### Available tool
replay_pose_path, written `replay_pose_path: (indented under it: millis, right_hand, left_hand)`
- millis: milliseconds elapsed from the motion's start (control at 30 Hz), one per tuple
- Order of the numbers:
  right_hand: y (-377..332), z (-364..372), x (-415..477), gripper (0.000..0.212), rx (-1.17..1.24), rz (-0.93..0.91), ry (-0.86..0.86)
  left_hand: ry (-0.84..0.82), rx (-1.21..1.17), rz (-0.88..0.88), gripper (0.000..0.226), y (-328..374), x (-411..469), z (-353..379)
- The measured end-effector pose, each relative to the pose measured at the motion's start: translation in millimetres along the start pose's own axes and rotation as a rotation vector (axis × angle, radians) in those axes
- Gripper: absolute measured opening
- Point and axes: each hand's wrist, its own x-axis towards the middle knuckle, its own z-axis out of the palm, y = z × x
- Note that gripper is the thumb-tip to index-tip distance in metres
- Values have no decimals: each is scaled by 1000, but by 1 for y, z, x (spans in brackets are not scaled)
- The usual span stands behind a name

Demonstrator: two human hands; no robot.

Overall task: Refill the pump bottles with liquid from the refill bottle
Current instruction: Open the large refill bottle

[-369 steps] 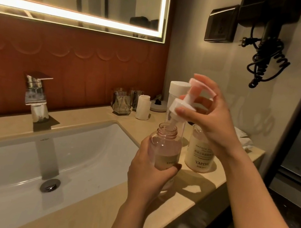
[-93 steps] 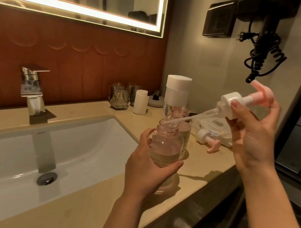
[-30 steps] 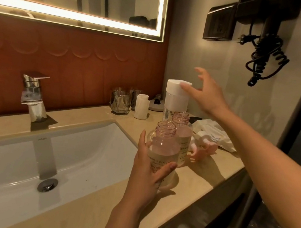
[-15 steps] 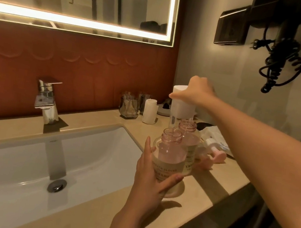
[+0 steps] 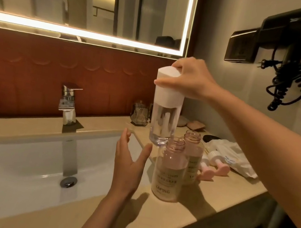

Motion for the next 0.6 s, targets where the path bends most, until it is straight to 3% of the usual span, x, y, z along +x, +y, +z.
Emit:
replay_pose_path:
  millis: [133,267,433,600]
  right_hand:
    - [-39,-11,-5,56,84,-95,18]
    - [-76,-11,-20,52,162,-144,-3]
    - [-114,-8,-43,53,236,-208,-17]
    - [-129,8,-57,51,308,-198,-11]
  left_hand:
    - [63,27,92,84,34,20,-32]
    - [25,61,171,88,66,21,-58]
    - [-18,-69,187,57,71,-4,-86]
    - [-38,-137,194,64,62,-21,-103]
